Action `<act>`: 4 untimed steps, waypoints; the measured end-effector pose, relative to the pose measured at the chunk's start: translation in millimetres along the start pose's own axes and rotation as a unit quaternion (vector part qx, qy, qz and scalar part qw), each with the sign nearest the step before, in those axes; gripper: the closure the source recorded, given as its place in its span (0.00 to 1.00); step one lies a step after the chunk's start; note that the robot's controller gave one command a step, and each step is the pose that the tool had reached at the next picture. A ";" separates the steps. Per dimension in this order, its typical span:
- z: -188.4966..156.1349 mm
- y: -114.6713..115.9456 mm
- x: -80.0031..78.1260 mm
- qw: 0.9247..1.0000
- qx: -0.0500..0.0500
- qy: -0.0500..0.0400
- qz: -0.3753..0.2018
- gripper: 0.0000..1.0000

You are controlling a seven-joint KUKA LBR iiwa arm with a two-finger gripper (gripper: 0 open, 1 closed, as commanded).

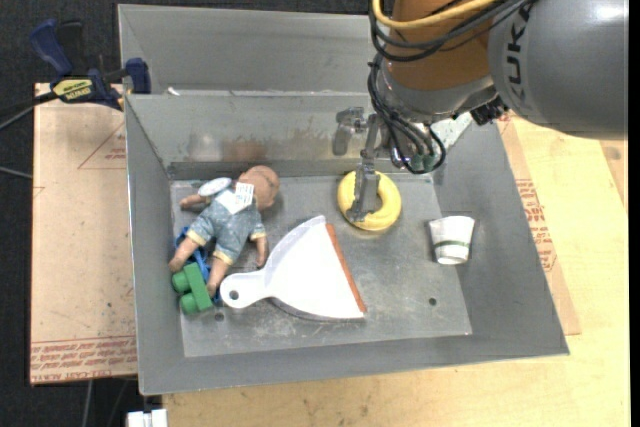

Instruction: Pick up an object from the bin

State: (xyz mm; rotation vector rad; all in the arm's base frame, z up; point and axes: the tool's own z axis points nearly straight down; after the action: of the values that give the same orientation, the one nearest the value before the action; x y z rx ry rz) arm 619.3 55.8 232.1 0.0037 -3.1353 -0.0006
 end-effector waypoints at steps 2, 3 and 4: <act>51.4 13.6 14.1 0.999 0.000 -0.004 -0.043 0.00; 72.1 80.6 52.6 0.987 0.000 -0.004 -0.160 0.00; 112.4 100.3 40.4 0.986 -0.001 -0.006 -0.169 0.00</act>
Offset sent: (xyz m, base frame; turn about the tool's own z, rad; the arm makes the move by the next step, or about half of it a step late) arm -0.0462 0.0406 -0.1621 -0.2602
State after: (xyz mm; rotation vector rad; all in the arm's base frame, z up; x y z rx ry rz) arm 577.9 156.0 119.9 0.5357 -3.1018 -0.0042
